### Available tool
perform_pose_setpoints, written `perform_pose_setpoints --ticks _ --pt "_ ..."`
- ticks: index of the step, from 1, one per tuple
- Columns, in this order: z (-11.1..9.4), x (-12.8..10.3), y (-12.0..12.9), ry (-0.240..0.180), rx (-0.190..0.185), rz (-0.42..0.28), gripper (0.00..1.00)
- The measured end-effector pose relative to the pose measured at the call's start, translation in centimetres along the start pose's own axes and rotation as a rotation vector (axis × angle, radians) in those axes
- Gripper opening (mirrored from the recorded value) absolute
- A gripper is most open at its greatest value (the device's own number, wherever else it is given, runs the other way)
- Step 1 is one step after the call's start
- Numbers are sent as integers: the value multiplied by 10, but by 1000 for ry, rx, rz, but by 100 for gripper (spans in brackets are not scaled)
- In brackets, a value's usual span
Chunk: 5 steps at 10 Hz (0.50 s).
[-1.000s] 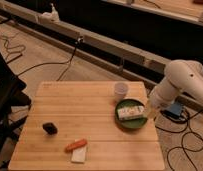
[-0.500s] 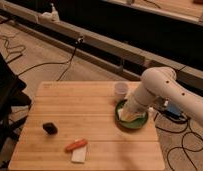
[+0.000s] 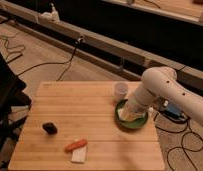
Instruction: Knock the eraser over
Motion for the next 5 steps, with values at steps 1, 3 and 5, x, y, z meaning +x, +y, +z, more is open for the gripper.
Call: perform_pose_setpoints --ticks 1,3,5 --pt "6 -17 -1 -7 -9 -39 0" --pt "24 -44 2 -37 -32 -89 0" --pt "49 -74 7 -93 -60 -128 0"
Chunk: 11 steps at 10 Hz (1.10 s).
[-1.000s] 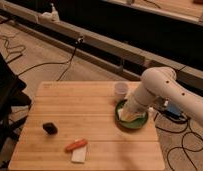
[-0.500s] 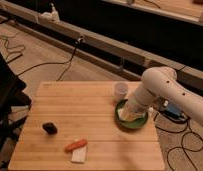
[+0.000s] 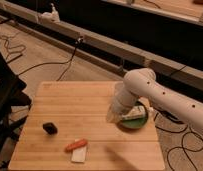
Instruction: Knock the eraser over
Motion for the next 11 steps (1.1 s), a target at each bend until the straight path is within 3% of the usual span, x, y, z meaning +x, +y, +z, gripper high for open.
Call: perform_pose_setpoints --ticks 3,5,6,7,11 --pt "49 -42 -6 -105 -7 -3 0" --pt "78 -59 -4 -130 -26 -8 0" --pt "111 -78 13 -143 -82 -42 0" --pt "123 -85 22 -145 -112 -63 0" --pt "127 -86 24 -145 -119 -68 0"
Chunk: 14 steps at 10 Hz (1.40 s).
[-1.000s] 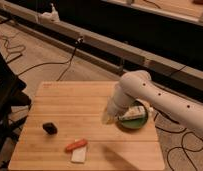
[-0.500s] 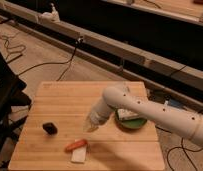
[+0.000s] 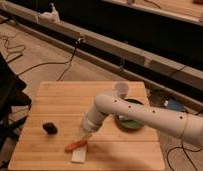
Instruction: Knock the eraser over
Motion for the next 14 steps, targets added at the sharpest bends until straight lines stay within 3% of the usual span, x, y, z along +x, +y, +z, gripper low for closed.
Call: perform_pose_setpoints --ticks 2,5,8,11,14 --pt "-1 -2 -4 -18 11 7 0" --pt "21 -38 -23 -132 22 -11 0" --pt "60 -74 -32 -226 -18 -64 0" --pt "92 -96 -48 -276 -38 -93 0" --pt "109 -118 -76 -286 -24 -126 0"
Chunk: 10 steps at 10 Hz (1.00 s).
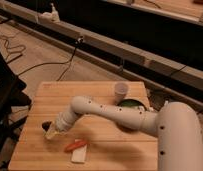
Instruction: Knock the eraser over
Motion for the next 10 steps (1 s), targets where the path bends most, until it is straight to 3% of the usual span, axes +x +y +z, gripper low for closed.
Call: perform_pose_setpoints --ticks 5,7,10 --pt "-10 -34 -62 -1 84 -62 0" --pt "-33 -39 -87 11 146 -74 0" --pt "-82 -26 -94 30 232 -57 4"
